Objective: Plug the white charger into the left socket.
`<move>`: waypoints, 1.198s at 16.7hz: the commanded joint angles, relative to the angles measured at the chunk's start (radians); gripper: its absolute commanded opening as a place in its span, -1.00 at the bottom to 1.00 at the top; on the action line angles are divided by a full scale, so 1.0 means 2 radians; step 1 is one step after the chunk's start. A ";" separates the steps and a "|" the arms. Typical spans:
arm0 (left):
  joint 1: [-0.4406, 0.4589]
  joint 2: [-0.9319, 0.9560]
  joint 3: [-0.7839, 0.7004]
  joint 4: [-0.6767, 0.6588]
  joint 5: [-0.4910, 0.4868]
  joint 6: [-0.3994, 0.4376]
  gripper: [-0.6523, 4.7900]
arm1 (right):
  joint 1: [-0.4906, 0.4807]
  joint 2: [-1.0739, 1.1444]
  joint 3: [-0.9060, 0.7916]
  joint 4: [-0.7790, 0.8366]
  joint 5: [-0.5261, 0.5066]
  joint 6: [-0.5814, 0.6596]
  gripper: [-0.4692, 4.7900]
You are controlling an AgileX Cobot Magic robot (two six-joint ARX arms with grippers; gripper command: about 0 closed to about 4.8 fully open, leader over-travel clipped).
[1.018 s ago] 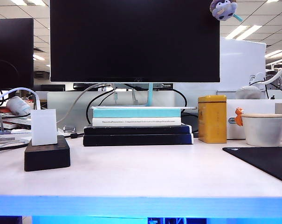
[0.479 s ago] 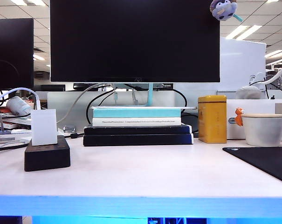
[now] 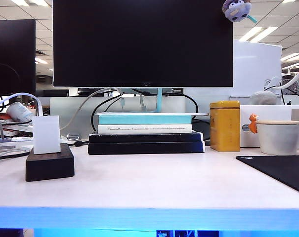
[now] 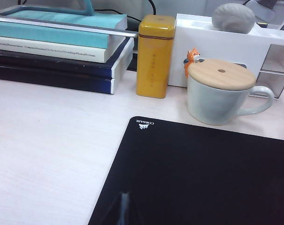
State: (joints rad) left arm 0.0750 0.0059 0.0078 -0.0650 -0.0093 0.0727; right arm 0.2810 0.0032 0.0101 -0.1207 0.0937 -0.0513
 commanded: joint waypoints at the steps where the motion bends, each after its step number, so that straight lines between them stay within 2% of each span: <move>1: 0.001 -0.001 0.001 0.004 0.005 -0.001 -0.77 | 0.000 0.000 -0.005 0.006 0.000 0.001 -0.82; 3: 0.001 -0.001 0.001 0.004 0.005 -0.001 -0.77 | 0.000 0.000 -0.005 -0.024 -0.006 0.001 -0.82; 4: 0.001 -0.001 0.001 0.003 0.005 -0.001 -0.77 | 0.001 0.001 -0.005 -0.027 -0.039 0.001 -0.82; 5: 0.001 -0.001 0.001 0.000 0.005 -0.001 -0.77 | 0.001 0.001 -0.005 -0.027 -0.049 0.001 -0.82; 9: 0.001 -0.001 0.001 -0.007 0.005 -0.001 -0.77 | 0.001 0.000 -0.005 -0.027 -0.044 0.001 -0.82; 11: -0.001 -0.001 0.001 -0.052 0.008 -0.001 -0.77 | 0.001 0.000 -0.005 -0.027 -0.045 0.001 -0.82; 20: -0.002 -0.001 0.001 -0.053 0.014 -0.001 -0.77 | 0.001 0.000 -0.005 -0.026 -0.046 0.001 -0.82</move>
State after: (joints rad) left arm 0.0704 0.0059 0.0093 -0.1638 0.0147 0.0723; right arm 0.2825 0.0040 0.0097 -0.1757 0.0002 -0.0513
